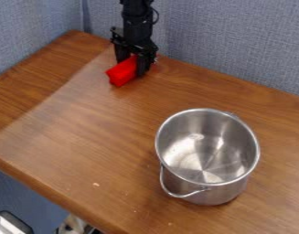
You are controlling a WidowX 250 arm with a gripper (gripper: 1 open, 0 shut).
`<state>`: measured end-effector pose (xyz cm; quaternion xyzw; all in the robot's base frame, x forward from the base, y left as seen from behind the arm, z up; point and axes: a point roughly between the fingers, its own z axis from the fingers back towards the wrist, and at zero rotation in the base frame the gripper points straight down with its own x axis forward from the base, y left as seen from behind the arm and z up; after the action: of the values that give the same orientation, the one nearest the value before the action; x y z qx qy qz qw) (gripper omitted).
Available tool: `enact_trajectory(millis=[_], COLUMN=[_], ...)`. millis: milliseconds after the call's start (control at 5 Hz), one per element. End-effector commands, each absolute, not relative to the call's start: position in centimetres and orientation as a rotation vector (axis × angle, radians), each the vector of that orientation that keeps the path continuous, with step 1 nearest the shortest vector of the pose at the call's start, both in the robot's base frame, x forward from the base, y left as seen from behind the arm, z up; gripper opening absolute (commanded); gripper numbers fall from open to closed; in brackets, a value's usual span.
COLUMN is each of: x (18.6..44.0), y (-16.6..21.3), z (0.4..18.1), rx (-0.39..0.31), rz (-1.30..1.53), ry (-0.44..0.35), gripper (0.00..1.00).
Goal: Put the red object in the metal pot
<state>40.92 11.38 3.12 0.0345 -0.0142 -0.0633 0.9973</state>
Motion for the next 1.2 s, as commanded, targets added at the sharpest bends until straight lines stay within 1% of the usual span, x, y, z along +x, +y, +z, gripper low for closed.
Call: enact_trajectory(millis=[0,200,400,800,1000], x=[41.7,41.3,41.7,41.1,41.2], y=[10.9,11.4,11.6,11.0,11.4], z=[4.5,5.8,5.0,4.3,3.8], rx=[0.093,0.097,0.102,0.114,0.117], rz=[-0.114,-0.113,-0.125,-0.108,-0.148], ry=[-0.065,-0.066,-0.065,-0.06,-0.06], gripper=[0.0,0.0,0.0,0.0,0.0])
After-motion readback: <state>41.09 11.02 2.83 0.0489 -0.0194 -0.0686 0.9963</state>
